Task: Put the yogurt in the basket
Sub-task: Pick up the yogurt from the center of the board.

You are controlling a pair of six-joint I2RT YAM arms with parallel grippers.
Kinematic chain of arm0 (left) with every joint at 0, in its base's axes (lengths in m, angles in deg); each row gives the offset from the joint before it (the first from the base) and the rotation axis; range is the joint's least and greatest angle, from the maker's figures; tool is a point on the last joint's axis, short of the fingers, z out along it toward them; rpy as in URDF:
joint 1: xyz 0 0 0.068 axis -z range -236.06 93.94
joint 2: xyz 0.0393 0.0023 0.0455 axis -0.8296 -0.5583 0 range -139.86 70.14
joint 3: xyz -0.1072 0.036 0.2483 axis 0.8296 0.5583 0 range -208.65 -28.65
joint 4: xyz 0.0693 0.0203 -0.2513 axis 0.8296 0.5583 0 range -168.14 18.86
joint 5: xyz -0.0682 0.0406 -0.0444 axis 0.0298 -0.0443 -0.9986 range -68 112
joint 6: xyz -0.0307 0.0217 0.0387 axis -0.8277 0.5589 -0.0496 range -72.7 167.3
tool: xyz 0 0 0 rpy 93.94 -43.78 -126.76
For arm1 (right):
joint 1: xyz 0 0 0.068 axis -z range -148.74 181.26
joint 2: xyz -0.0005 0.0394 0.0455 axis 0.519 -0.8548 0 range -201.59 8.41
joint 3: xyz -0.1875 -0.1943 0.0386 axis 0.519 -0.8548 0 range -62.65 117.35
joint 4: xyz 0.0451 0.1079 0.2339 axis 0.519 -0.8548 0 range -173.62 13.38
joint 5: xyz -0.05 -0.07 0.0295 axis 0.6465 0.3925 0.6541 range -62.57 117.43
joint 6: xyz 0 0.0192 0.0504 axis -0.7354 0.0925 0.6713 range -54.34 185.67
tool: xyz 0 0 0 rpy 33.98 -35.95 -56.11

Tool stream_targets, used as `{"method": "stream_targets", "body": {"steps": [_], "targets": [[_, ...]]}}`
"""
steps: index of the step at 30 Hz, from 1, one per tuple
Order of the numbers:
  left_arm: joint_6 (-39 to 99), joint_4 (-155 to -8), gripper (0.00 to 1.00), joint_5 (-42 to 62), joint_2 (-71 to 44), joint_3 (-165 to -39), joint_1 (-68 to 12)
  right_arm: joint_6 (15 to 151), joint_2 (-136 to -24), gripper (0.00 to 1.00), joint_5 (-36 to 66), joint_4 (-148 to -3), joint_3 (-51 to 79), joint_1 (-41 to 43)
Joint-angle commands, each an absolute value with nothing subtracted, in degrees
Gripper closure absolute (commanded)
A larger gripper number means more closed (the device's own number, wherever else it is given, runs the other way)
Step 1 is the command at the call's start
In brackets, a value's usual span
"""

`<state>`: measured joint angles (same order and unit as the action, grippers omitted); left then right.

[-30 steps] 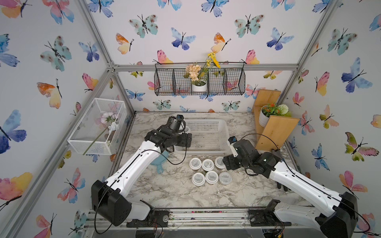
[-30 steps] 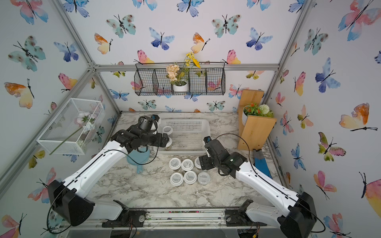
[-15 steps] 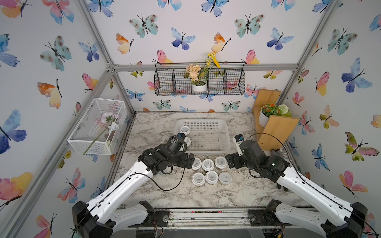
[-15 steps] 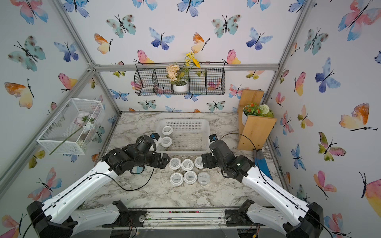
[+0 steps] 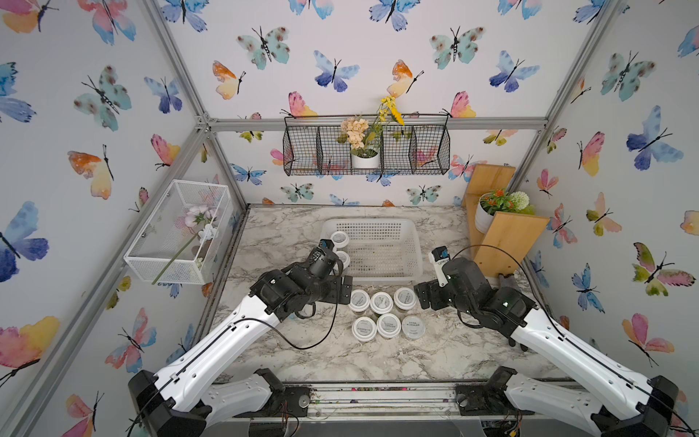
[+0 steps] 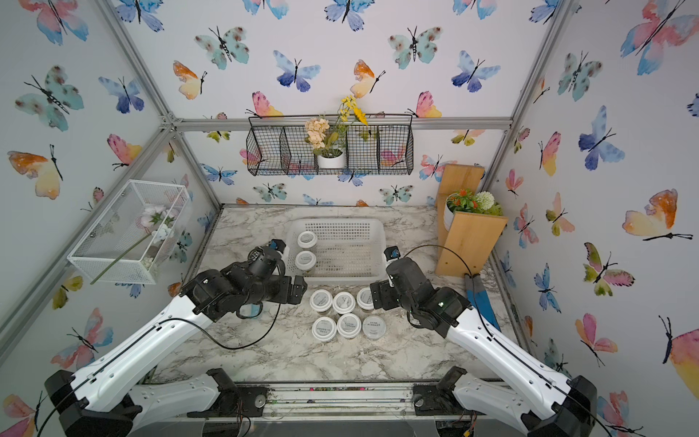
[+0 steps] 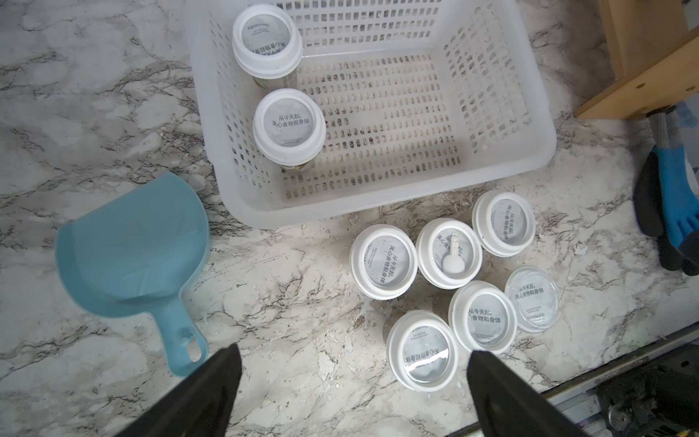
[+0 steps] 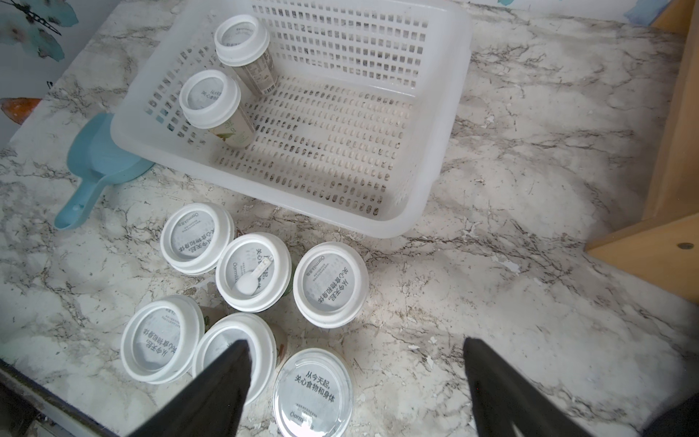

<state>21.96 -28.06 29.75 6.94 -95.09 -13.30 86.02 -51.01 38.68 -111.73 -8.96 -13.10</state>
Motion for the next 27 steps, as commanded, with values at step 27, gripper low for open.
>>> {"method": "stream_targets", "body": {"steps": [27], "targets": [[20.7,-34.83,0.01,27.54,-6.41,-94.6,-8.08,85.0,-54.95,0.14,33.61,-110.9,-9.74,-13.65]]}}
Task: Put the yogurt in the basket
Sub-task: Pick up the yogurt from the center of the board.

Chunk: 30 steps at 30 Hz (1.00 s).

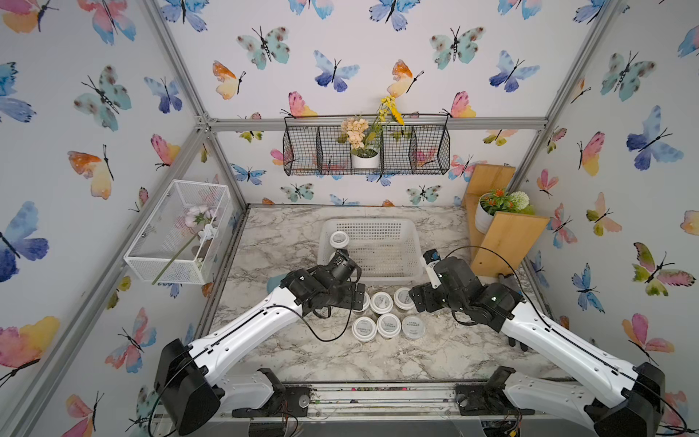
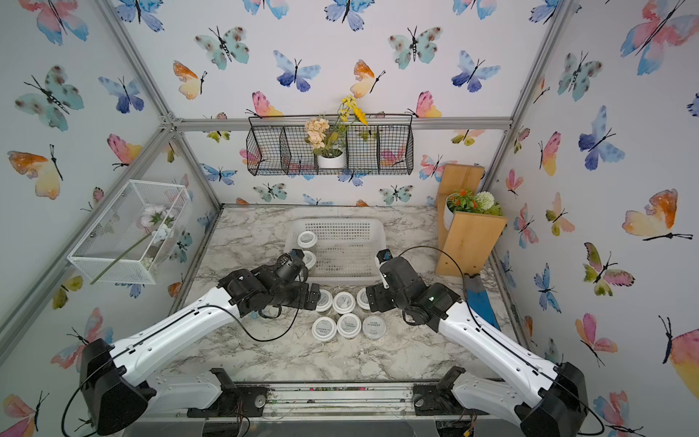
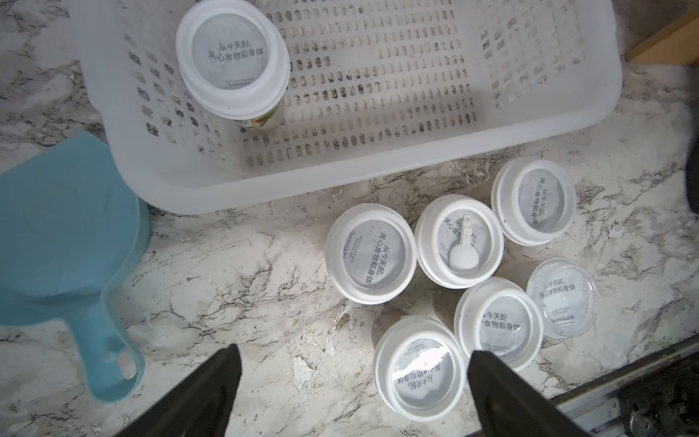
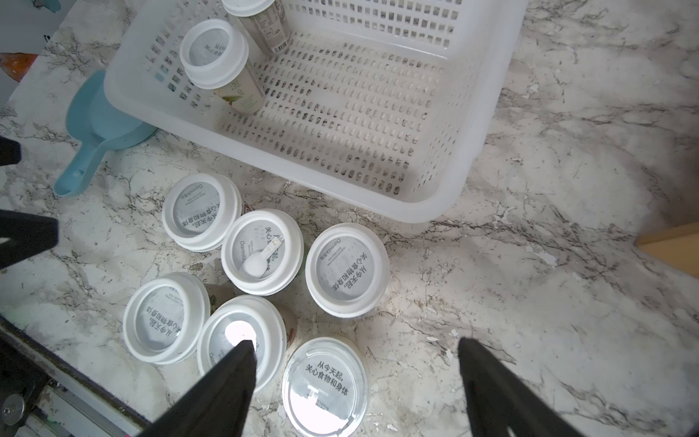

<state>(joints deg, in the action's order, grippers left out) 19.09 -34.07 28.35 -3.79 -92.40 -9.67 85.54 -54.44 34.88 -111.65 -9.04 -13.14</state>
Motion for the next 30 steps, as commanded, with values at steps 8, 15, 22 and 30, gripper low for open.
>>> {"method": "stream_targets", "body": {"steps": [8,15,22,30], "targets": [[20.76,-32.49,0.01,29.44,-12.04,-97.12,-5.9,84.95,-55.22,0.14,33.5,-110.91,-9.76,-13.81],[21.84,-33.18,0.0,29.87,-12.17,-97.29,-6.01,84.91,-55.55,0.14,33.5,-110.93,-9.8,-14.0],[23.59,-30.87,0.01,29.3,-18.08,-99.13,-6.1,84.91,-55.57,0.14,33.41,-110.92,-9.74,-14.09],[24.7,-32.74,0.01,29.33,-20.39,-98.03,-7.89,84.91,-56.34,0.14,33.24,-111.04,-9.74,-14.26]]}}
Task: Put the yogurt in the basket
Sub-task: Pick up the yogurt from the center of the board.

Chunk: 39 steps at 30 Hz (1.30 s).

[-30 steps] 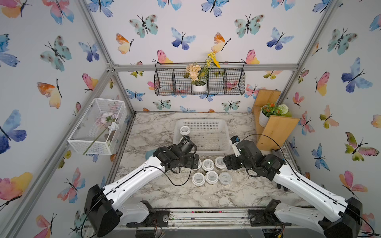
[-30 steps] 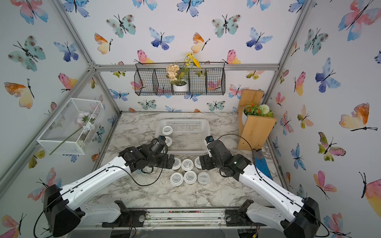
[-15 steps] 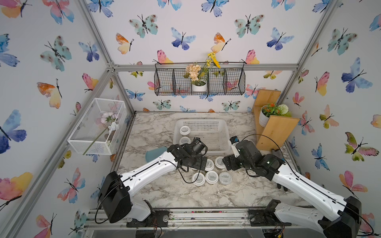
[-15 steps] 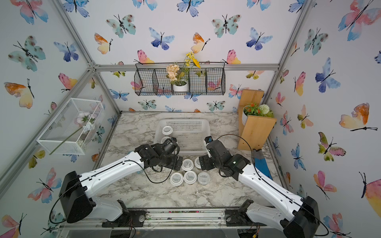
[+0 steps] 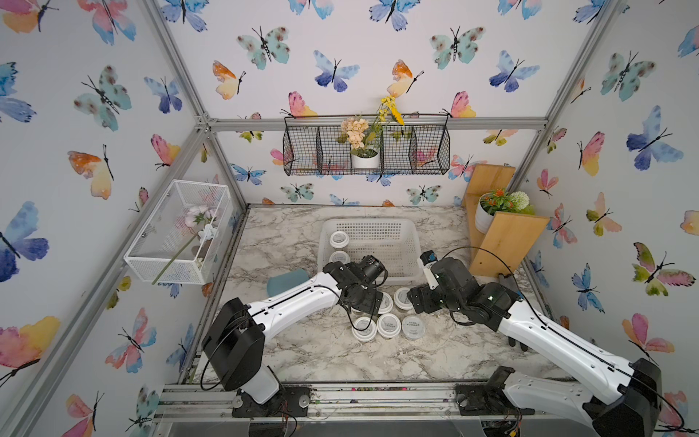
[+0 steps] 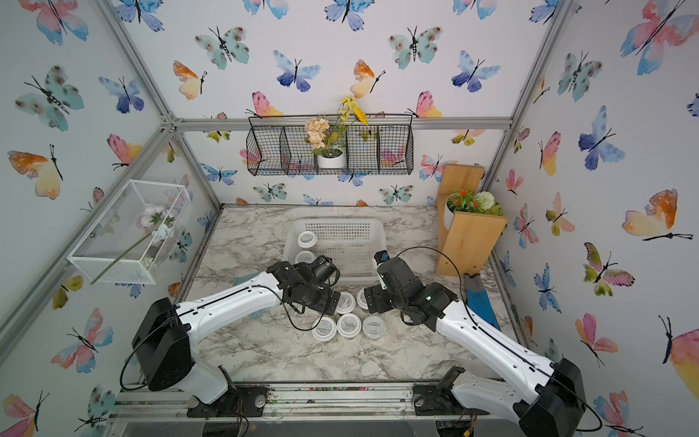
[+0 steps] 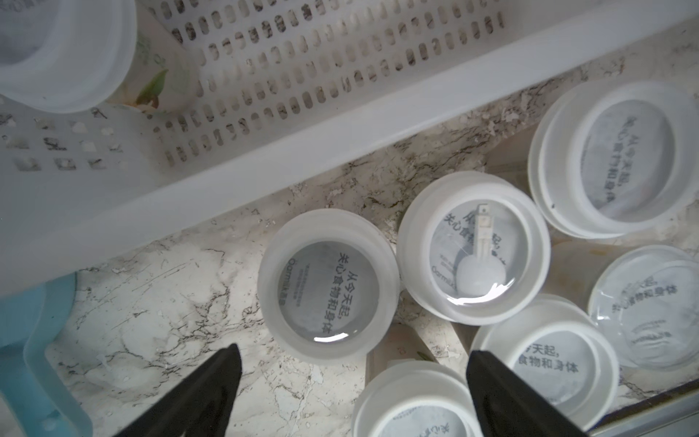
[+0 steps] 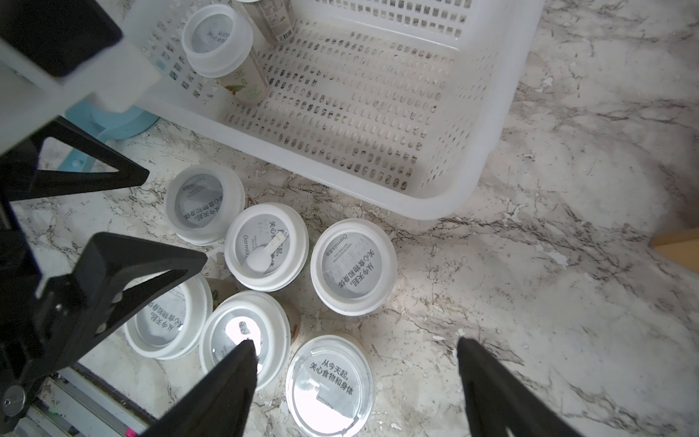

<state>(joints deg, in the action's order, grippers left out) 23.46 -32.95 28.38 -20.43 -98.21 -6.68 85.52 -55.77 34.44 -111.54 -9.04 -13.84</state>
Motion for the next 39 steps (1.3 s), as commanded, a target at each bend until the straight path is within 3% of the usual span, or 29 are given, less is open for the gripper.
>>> {"method": "stream_targets", "body": {"steps": [1,39], "targets": [[24.84,-33.2,0.01,29.01,-20.24,-97.75,-8.3,84.89,-56.45,0.14,33.23,-111.0,-9.69,-14.26],[27.05,-37.08,0.11,24.72,-24.57,-97.26,-10.71,84.65,-58.98,0.15,32.8,-111.36,-9.51,-14.35]]}}
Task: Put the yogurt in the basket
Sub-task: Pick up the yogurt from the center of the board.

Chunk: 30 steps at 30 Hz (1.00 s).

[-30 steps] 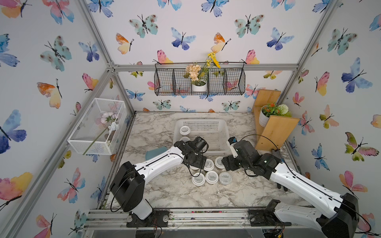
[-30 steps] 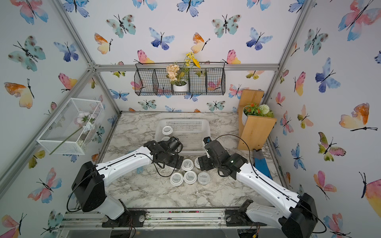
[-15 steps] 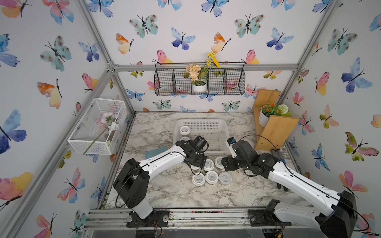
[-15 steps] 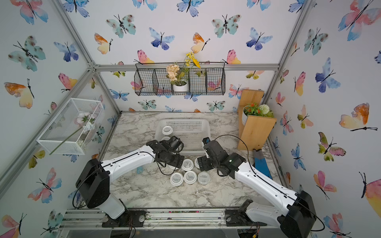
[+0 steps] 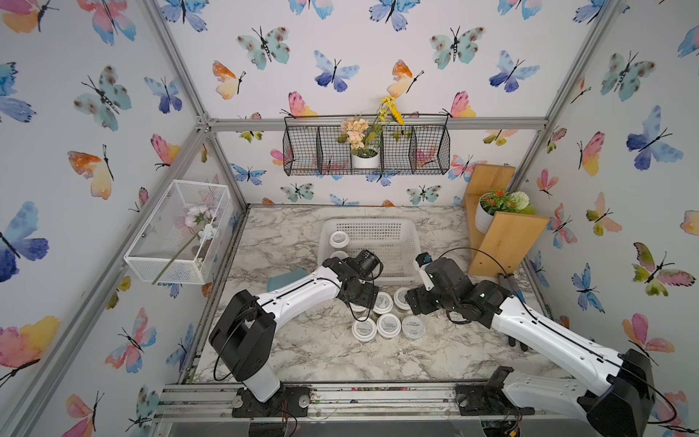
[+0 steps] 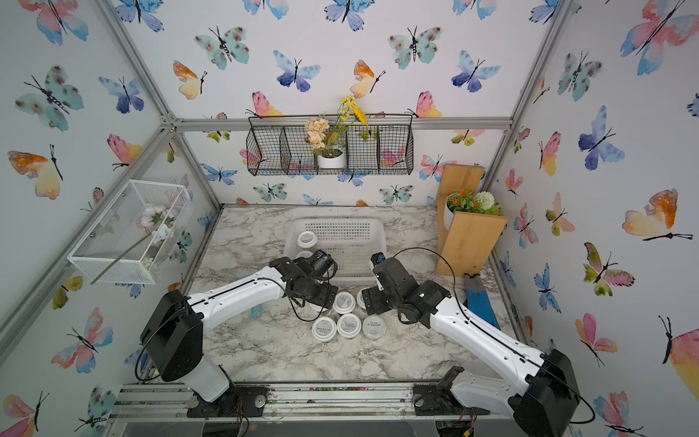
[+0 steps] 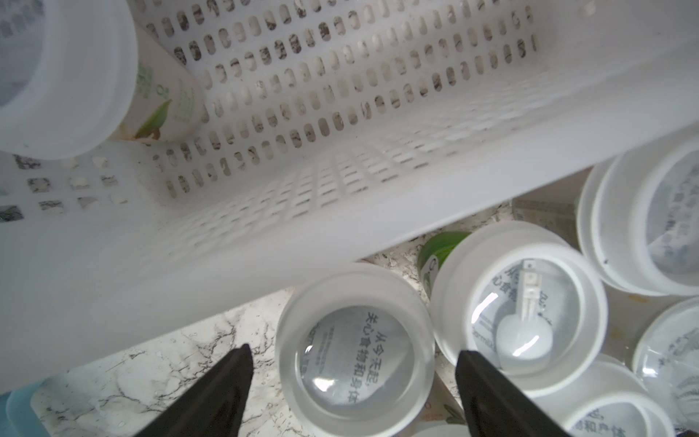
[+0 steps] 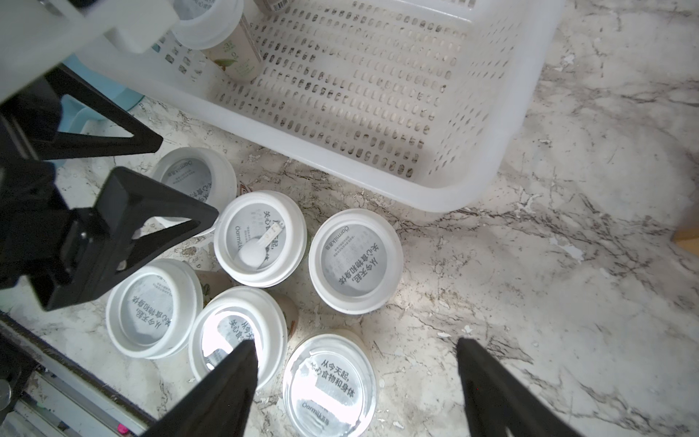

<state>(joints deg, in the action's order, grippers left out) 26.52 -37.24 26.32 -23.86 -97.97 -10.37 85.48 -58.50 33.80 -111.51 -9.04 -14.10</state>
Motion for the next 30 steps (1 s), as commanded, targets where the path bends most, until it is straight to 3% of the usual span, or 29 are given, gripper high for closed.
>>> {"method": "stream_targets", "body": {"steps": [1,28,30], "targets": [[27.0,-37.01,0.12,24.71,-24.61,-97.21,-10.72,84.65,-58.97,0.15,32.8,-111.37,-9.52,-14.35],[26.82,-37.1,0.23,26.58,-24.77,-96.56,-10.71,84.58,-59.27,0.15,32.77,-111.41,-9.48,-14.42],[26.9,-37.23,0.28,26.67,-24.87,-96.68,-10.72,84.61,-59.27,0.15,32.79,-111.42,-9.53,-14.37]]}}
